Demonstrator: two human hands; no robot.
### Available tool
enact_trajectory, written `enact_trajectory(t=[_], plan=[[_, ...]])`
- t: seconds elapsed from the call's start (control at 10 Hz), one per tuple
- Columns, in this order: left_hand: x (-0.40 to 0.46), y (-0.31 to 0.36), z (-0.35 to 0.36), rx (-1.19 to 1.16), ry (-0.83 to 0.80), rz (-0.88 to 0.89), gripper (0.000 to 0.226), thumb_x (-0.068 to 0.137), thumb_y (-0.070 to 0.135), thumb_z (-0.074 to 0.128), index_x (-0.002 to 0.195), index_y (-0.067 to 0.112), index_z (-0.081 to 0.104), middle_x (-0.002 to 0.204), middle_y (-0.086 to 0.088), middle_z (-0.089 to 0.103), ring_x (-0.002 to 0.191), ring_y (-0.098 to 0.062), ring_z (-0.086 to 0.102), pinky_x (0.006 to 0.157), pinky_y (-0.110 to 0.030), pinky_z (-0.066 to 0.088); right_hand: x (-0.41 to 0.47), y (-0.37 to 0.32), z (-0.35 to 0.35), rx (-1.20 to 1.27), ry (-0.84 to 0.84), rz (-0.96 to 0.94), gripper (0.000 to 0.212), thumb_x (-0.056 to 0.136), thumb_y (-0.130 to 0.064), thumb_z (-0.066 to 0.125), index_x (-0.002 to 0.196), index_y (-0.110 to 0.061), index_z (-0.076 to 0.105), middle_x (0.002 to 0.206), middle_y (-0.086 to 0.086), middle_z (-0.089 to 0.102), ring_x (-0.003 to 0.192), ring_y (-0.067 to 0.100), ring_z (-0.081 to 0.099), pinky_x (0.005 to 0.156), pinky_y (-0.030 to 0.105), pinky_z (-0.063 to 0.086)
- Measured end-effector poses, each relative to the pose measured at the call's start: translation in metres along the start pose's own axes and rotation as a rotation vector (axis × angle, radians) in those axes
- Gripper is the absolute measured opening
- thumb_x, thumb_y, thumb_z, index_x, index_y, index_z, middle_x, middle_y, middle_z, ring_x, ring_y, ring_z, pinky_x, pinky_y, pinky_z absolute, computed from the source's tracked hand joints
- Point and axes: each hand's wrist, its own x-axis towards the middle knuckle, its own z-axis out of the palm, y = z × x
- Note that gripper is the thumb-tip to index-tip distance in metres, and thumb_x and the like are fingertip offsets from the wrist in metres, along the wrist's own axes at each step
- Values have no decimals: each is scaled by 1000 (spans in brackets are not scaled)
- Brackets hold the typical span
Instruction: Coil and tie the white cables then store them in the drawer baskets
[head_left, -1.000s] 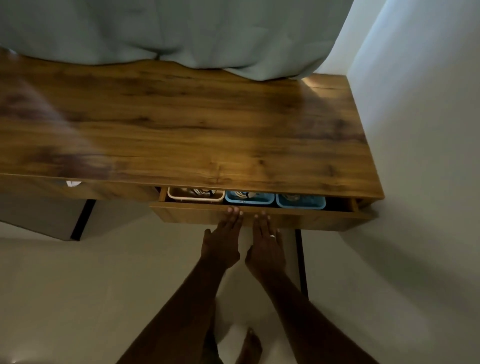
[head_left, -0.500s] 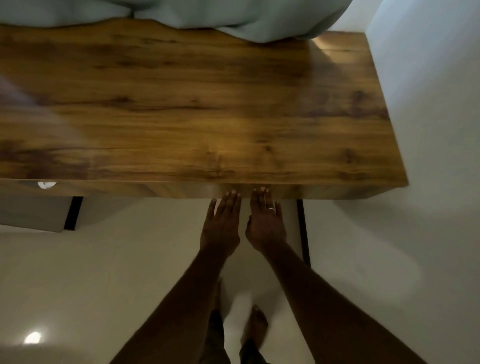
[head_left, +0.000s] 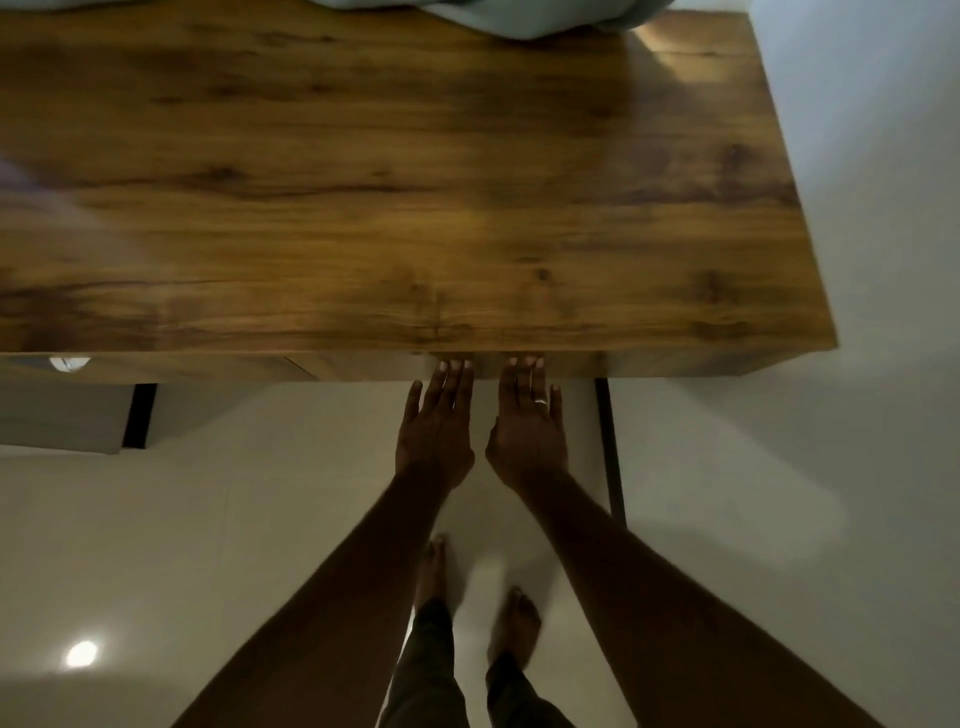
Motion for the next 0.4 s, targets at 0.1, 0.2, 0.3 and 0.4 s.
enact_trajectory(t=[0.1, 0.2, 0.3, 0.4], plan=[[-2, 2, -12, -18, -14, 17, 93, 93, 32, 50, 152, 12, -19, 162, -8, -17, 150, -21, -16, 123, -42, -4, -2, -1, -6, -28, -14, 1, 87, 85, -49, 12, 156, -6, -16, 164, 17, -21, 151, 31, -21, 125, 54, 0], [-5, 1, -37, 14, -6, 48, 81, 94, 27, 46, 155, 10, -4, 164, -8, -2, 152, -20, -3, 123, -42, -1, -9, -1, -22, -54, 11, -8, 84, 93, -40, 37, 159, -8, -4, 167, 16, -4, 155, 30, -4, 124, 57, 6], [-6, -1, -74, -4, 117, 111, 65, 90, 19, 49, 151, 12, 29, 155, -8, 37, 144, -22, 33, 119, -40, 23, -10, -11, -54, -71, 187, 7, 63, 90, -26, 53, 149, -10, 40, 149, 13, 51, 133, 29, 53, 114, 60, 31], [-9, -4, -114, -23, 183, 84, 40, 90, 18, 47, 130, 19, 54, 120, -7, 66, 107, -29, 63, 86, -40, 51, 0, -20, -84, -105, 516, -111, 19, 82, -18, 51, 86, -10, 68, 71, 10, 67, 58, 32, 66, 69, 42, 54]])
